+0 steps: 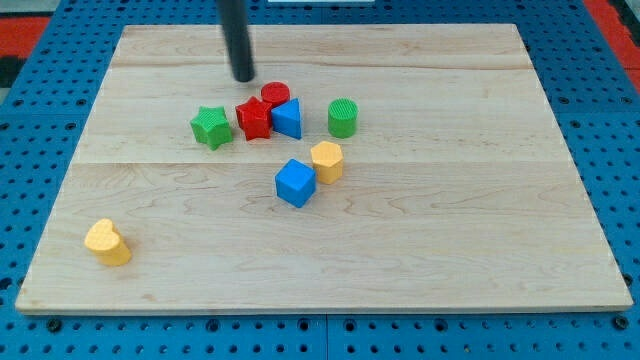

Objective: Slide red circle closer to yellow heart

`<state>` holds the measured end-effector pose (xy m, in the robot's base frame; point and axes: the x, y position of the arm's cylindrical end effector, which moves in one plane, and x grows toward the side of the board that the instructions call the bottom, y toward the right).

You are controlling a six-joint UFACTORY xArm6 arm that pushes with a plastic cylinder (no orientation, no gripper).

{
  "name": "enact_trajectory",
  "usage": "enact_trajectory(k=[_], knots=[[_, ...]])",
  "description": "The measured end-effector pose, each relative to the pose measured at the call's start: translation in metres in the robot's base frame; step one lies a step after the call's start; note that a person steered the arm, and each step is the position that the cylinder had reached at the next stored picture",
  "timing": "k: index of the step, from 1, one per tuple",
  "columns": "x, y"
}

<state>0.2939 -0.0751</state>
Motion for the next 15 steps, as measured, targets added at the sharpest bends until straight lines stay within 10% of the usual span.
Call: enact_trajectory(k=[13, 15], knots=[[0.191, -0.073], [0.202, -0.009]])
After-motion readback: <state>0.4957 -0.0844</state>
